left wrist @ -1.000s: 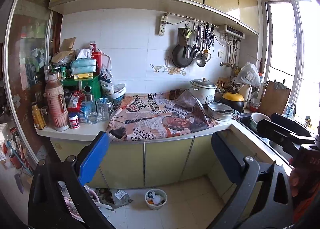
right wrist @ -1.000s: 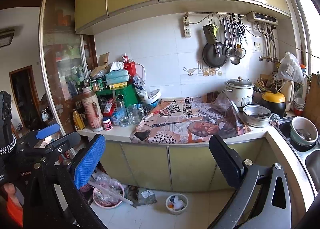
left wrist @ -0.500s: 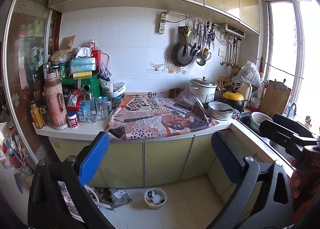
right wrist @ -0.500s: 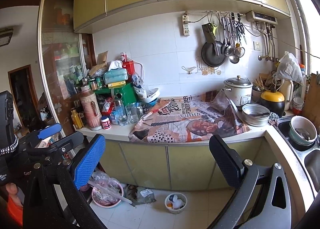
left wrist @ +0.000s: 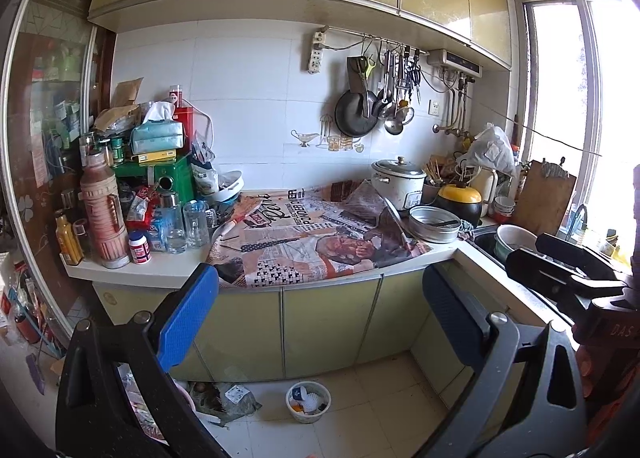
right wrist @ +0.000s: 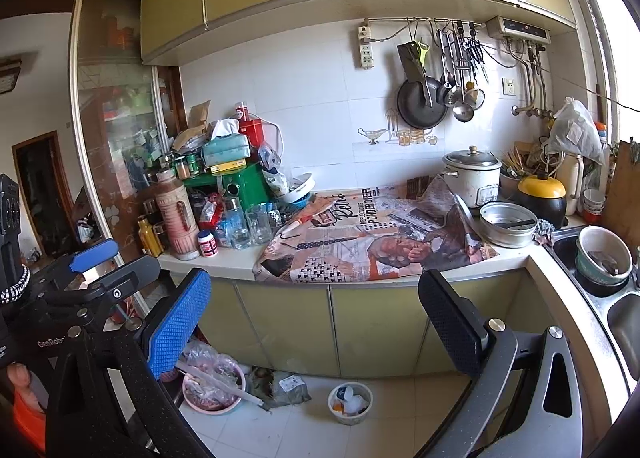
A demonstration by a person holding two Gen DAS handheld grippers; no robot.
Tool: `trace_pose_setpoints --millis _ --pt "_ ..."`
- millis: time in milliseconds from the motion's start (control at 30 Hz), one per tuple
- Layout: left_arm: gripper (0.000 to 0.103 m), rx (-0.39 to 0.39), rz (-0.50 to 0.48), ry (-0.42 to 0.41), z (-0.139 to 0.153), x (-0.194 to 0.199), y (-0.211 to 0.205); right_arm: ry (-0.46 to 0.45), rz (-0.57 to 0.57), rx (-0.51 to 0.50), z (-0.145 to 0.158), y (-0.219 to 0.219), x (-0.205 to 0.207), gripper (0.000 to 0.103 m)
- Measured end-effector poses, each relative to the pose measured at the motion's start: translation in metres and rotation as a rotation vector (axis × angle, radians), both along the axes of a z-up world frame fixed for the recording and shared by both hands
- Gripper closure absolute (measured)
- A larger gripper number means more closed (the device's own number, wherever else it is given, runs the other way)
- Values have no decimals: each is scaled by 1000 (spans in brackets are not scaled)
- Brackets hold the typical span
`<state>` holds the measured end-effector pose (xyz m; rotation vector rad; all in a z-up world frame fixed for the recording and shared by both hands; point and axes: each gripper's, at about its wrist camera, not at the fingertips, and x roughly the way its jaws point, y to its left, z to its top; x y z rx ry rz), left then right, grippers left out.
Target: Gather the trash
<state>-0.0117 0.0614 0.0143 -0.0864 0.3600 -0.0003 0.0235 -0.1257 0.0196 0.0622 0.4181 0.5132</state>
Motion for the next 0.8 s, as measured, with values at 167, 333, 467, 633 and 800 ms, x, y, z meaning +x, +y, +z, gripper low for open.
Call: trace_pose_setpoints --millis 167,333,467,633,800 --pt "1 -10 -1 -2 1 1 -1 -2 -1 1 1 0 0 0" --pt "1 -13 2 -2 1 2 -3 -1 -1 -1 1 0 0 0" --pt "1 -16 -3 -3 2 3 -3 0 -1 1 1 0 1 0" --pt "1 -17 -6 -3 2 3 -4 -2 -2 -2 1 0 1 0" --pt "1 -19 -9 -1 3 4 -6 -1 -2 -1 1 -1 2 0"
